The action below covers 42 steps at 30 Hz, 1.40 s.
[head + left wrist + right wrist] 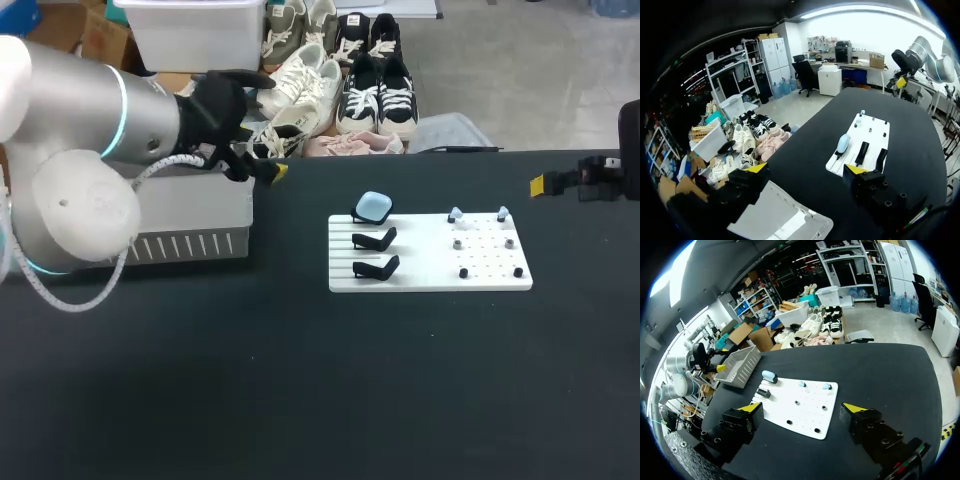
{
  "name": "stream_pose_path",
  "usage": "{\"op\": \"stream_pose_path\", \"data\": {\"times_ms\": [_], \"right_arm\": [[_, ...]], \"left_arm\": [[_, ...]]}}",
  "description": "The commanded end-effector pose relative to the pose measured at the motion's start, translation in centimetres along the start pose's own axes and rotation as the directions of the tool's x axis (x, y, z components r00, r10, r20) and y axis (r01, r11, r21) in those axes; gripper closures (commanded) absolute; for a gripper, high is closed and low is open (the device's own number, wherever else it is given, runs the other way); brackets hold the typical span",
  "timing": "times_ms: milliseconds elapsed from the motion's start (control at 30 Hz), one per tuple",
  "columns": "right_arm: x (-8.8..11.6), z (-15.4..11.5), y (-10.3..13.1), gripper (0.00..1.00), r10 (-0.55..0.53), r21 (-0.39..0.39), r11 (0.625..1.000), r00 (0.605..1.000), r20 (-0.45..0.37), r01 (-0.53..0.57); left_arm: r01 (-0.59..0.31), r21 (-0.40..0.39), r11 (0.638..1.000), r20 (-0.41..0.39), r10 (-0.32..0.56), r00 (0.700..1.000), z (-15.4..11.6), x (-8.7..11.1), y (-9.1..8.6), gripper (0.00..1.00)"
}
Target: Pick up each earbud case from the left stands, insert the matching earbuds, close the lid, and place the case in the box.
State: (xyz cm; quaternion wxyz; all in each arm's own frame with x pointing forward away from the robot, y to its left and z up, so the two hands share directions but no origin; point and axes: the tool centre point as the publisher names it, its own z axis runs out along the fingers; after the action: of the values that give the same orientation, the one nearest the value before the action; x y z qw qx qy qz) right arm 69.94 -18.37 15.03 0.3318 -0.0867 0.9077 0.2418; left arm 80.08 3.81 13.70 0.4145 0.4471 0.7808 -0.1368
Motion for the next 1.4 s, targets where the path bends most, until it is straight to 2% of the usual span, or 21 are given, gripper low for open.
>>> {"op": "stream_pose_path", "data": {"times_ms": [33, 267, 533, 667, 800, 967, 1167, 1400], "right_arm": [[0.0, 0.0, -0.1, 0.00, -0.001, -0.004, 1.000, 1.000, -0.002, 0.001], [0.0, 0.0, -0.1, 0.00, -0.001, -0.004, 1.000, 1.000, -0.002, 0.001], [0.0, 0.0, -0.1, 0.00, -0.001, -0.004, 1.000, 1.000, -0.002, 0.001], [0.0, 0.0, -0.1, 0.00, -0.001, -0.004, 1.000, 1.000, -0.002, 0.001], [0.0, 0.0, -0.1, 0.00, -0.001, -0.004, 1.000, 1.000, -0.002, 0.001], [0.0, 0.0, -0.1, 0.00, -0.001, -0.004, 1.000, 1.000, -0.002, 0.001], [0.0, 0.0, -0.1, 0.00, -0.001, -0.004, 1.000, 1.000, -0.002, 0.001], [0.0, 0.0, -0.1, 0.00, -0.001, -0.004, 1.000, 1.000, -0.002, 0.001]], "left_arm": [[-0.088, 0.238, 0.967, 0.148, 0.054, 0.988, 1.9, 0.2, 0.2, 0.00], [-0.165, 0.349, 0.922, 0.181, 0.106, 0.978, 3.2, -0.2, -0.9, 0.00], [-0.149, 0.412, 0.899, 0.199, 0.071, 0.977, 4.8, -0.5, -1.3, 0.00], [-0.114, 0.451, 0.885, 0.207, 0.021, 0.978, 5.7, -0.8, -2.1, 0.00], [-0.100, 0.454, 0.885, 0.202, 0.007, 0.979, 6.6, -0.8, -3.3, 0.00], [-0.159, 0.457, 0.875, 0.203, 0.071, 0.977, 8.0, -0.6, -4.8, 0.00], [-0.176, 0.469, 0.865, 0.222, 0.077, 0.972, 9.8, -0.9, -5.0, 0.00], [-0.147, 0.472, 0.870, 0.185, 0.065, 0.981, 11.7, -1.0, -5.5, 0.00]]}}
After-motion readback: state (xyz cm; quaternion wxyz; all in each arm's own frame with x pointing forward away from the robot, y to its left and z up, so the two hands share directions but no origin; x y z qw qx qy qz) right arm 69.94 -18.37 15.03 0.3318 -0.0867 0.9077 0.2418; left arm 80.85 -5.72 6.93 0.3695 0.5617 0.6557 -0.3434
